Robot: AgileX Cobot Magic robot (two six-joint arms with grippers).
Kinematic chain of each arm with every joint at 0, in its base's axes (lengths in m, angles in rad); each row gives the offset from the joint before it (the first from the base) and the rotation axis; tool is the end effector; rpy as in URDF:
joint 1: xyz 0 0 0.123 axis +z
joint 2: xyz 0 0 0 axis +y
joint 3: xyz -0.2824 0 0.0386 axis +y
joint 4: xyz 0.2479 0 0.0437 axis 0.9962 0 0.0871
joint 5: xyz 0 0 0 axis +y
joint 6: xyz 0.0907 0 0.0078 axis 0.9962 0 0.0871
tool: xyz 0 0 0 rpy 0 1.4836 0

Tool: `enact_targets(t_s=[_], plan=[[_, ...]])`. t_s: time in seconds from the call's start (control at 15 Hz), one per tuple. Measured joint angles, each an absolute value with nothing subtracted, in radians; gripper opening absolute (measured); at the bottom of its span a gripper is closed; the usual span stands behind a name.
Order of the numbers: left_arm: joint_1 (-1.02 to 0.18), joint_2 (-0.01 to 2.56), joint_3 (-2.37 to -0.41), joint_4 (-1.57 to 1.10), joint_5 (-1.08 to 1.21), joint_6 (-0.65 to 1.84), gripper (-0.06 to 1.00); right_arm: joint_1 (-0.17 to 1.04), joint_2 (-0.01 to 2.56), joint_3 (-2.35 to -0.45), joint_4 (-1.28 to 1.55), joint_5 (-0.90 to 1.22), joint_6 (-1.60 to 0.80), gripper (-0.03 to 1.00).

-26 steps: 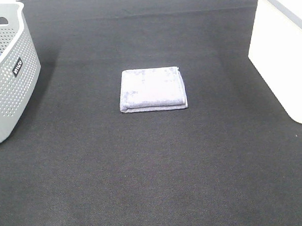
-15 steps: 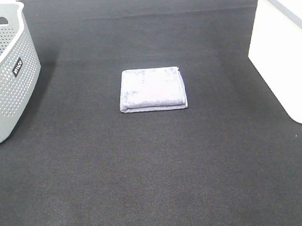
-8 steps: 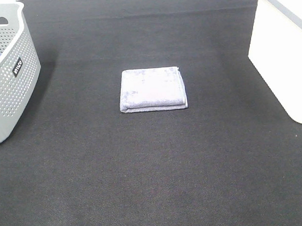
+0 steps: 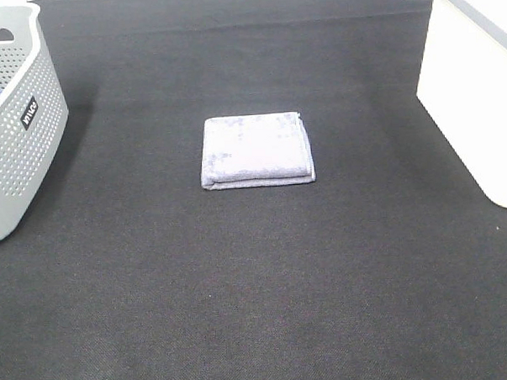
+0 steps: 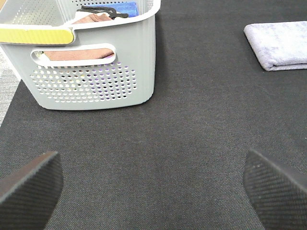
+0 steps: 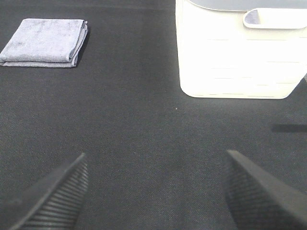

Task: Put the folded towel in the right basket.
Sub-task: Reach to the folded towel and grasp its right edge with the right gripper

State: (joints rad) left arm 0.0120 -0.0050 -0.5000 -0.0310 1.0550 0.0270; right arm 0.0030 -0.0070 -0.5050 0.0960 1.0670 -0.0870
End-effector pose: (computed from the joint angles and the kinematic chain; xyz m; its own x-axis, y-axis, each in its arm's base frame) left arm -0.0054 -0.0025 0.2776 -0.4461 0.0063 -0.8950 0.0174 0.9998 -0.0016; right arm -0.0070 0.0076 0.2783 -0.4457 -0.0417 -0.8942 -0.0961 0.9954 0.0015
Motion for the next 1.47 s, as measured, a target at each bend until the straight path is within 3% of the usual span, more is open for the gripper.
enact_targets(t_s=[1.47], plan=[[0.012,-0.005,-0.5,-0.031,1.055,0.027,0.97,0.003,-0.007,-0.505,0.096,1.067,-0.087,0.73]])
